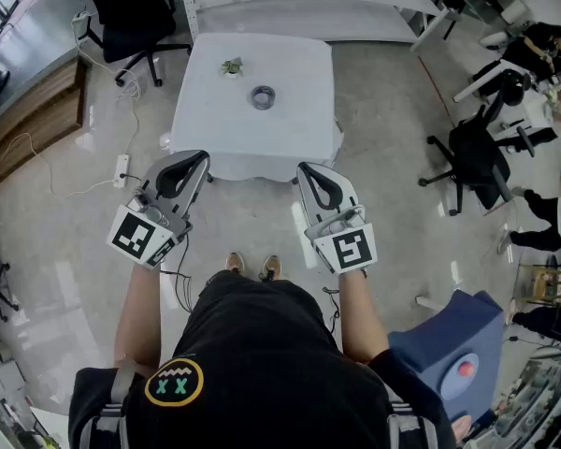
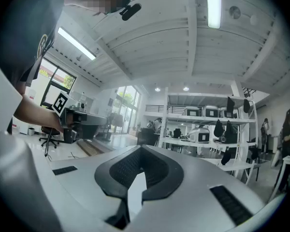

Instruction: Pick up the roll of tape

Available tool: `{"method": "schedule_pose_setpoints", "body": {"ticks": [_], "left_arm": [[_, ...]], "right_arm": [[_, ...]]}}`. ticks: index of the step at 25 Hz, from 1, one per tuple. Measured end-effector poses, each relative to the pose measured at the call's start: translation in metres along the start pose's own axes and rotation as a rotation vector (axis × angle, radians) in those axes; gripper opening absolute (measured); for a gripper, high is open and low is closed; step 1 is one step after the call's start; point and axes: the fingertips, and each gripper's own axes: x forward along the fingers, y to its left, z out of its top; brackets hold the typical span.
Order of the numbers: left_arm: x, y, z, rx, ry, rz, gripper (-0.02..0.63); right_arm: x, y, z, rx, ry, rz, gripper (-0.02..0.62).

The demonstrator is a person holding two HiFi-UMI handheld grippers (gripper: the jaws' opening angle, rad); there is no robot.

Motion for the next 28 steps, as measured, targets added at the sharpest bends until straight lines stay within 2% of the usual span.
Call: {"method": "schedule_pose_setpoints", "body": {"ticks": [9, 22, 28], "left_arm": [[0.003, -0.002, 0.000, 0.000, -0.002, 0.001, 0.020], [0.004, -0.001, -0.001, -0.003, -0.002, -0.008, 0.020], [0.005, 0.002, -0.001, -0.005, -0.003, -0.006, 0.020]], "right_arm": [[-0.002, -0.005, -0.003, -0.003, 0.011, -0.009, 0.018], [-0.003, -0.010, -0.011, 0.047, 0.015, -0.016, 0.021], [-0.001, -0.009, -0.011, 0.058, 0.020, 0.009, 0.126]]}}
